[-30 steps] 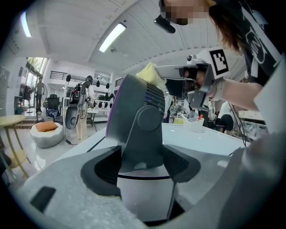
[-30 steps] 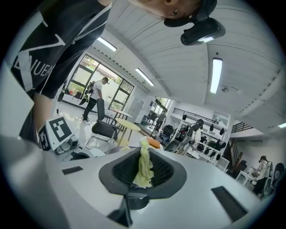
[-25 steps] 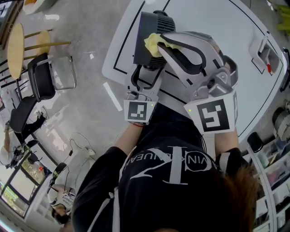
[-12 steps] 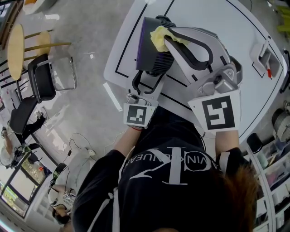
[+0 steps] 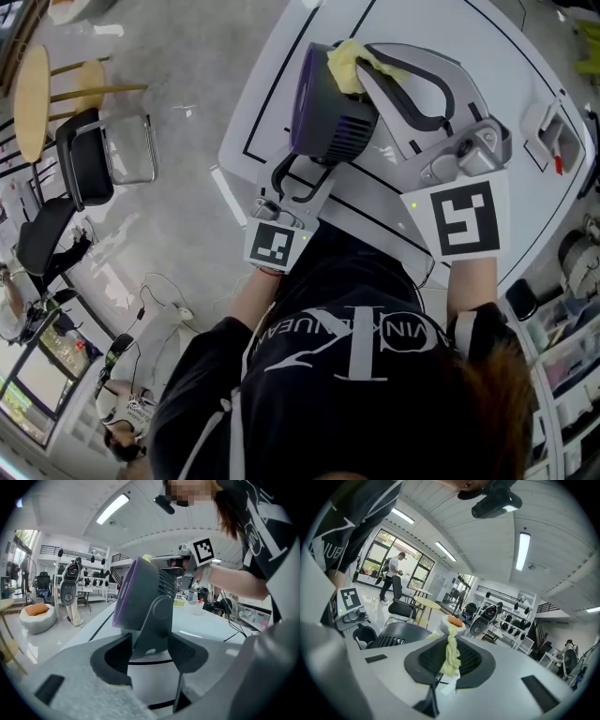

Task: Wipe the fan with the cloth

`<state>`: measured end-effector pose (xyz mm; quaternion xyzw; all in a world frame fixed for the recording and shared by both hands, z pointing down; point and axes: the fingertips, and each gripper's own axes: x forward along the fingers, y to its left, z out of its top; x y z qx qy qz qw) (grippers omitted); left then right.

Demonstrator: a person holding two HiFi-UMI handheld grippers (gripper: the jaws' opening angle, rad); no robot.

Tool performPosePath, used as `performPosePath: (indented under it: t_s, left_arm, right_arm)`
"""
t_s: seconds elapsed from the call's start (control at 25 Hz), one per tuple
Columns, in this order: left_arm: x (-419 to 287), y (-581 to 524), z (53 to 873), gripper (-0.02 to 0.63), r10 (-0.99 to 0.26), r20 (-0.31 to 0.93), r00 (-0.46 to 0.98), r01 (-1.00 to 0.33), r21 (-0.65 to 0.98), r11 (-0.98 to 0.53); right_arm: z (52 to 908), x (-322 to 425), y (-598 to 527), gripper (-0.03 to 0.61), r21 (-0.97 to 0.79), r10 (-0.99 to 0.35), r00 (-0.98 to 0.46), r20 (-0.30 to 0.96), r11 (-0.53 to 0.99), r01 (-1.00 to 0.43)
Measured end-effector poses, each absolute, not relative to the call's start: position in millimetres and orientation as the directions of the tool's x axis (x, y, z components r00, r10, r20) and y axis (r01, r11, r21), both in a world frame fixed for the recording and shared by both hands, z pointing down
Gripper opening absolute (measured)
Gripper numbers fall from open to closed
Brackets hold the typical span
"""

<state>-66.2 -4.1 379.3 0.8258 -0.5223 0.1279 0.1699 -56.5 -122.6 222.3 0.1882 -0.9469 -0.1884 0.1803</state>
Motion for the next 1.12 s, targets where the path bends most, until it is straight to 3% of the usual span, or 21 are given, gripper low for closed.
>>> performPosePath:
  t_s: [0.24, 1.12]
  left_arm:
    - [-63, -9, 381, 0.233, -0.801, 0.388, 0.456, -0.888, 0.146, -0.435]
    - [-62, -12, 384, 0.241, -0.742, 0.376, 0.554, -0.827, 0.149, -0.542]
  right_arm:
    - [233, -56, -142, 0.04, 0.424, -0.429, -0.843, 0.324, 0.862, -0.276]
    - [270, -60, -176, 0.038, 0.394, -0.417, -0.784, 0.46, 0.887, -0.241]
